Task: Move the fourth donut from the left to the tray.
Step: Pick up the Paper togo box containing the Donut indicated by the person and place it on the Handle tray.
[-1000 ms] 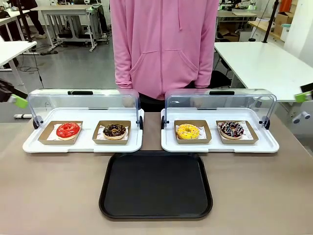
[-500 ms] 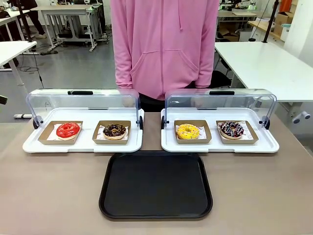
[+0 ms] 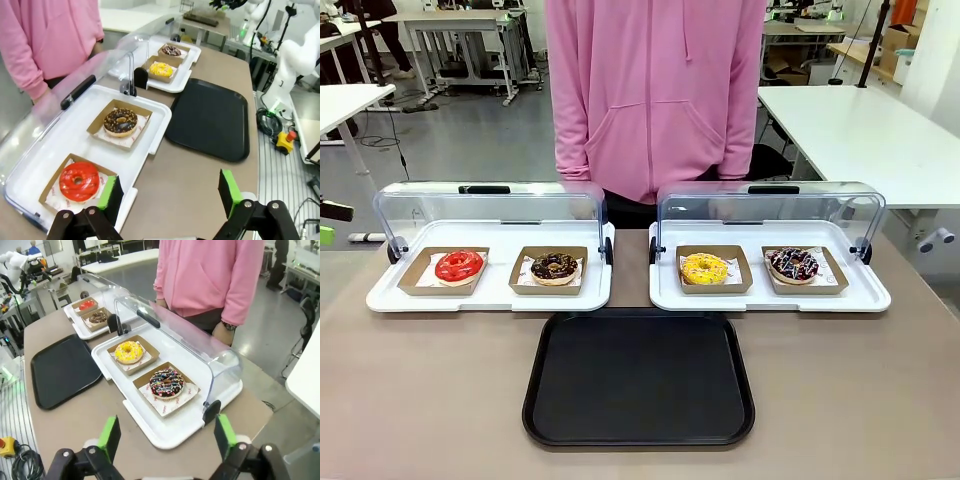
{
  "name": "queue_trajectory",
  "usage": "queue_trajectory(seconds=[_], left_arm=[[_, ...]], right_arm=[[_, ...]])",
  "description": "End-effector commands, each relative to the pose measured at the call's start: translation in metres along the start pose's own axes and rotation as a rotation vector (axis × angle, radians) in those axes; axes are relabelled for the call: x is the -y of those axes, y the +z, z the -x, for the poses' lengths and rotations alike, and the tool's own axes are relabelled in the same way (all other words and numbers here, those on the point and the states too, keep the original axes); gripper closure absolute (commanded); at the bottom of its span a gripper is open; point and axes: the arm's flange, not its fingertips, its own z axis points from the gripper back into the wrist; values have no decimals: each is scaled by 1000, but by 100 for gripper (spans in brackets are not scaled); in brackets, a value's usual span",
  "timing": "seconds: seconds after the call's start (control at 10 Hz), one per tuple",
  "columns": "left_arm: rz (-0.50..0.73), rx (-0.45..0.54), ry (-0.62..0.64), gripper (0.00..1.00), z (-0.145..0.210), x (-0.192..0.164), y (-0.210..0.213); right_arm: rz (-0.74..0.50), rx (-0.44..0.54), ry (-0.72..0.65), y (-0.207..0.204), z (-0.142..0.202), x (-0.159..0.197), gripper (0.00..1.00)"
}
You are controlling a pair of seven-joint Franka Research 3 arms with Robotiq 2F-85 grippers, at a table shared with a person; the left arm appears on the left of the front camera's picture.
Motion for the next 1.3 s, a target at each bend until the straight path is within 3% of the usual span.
queue_trajectory(seconds=[0.0, 1.2], left_arm=[[-12, 59, -51, 0, 2, 9, 1], [-11, 24, -24, 0, -1, 4, 1]], right_arm=[[6, 10, 22, 0, -6, 1, 0], [4, -6, -10, -1, -2, 0, 0]])
